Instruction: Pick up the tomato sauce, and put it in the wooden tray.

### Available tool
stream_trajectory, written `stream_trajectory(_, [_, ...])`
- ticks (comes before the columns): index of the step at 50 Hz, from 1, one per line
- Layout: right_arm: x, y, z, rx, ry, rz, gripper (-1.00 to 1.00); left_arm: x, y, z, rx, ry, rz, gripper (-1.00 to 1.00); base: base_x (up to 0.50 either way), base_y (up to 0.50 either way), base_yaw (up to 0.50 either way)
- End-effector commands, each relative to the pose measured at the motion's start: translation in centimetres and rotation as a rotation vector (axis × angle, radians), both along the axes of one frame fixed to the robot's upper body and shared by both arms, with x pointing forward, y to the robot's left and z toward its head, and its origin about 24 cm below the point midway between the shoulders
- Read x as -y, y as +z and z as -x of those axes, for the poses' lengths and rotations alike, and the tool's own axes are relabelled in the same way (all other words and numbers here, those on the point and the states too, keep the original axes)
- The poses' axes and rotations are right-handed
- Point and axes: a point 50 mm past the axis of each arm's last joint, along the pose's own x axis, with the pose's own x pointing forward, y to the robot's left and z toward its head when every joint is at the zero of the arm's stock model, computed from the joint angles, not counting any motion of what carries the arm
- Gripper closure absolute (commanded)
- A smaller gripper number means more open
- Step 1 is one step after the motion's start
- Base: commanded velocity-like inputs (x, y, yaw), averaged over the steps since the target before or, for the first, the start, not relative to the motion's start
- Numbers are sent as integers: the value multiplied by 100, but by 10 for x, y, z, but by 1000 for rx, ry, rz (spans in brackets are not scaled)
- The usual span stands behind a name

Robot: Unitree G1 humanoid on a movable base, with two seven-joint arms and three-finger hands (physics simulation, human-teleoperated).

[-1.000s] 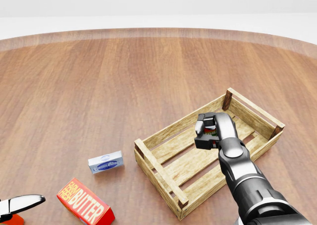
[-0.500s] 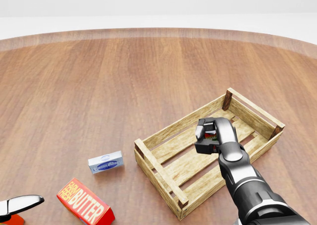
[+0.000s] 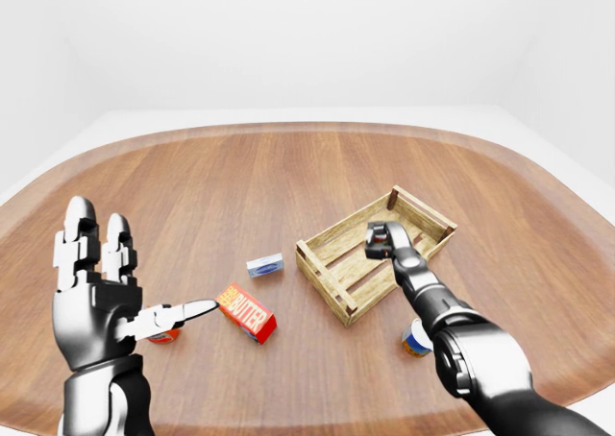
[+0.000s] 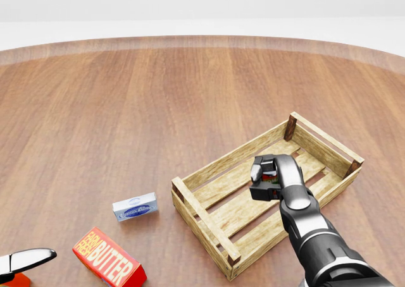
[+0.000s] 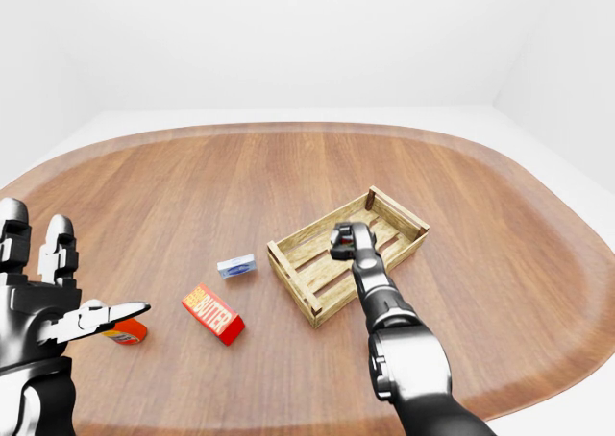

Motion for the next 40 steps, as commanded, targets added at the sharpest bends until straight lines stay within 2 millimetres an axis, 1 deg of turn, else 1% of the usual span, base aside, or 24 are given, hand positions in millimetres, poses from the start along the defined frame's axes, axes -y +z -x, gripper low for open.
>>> stream_trajectory(1, [0,0,0,2,4,15,100,0,0,0,1,0,0,-100,0,0,0])
stream_trajectory(40, [4,-7,5,-22,-11,-7,100,1,-1,0,-3,-1,-1,-100,0,0,0])
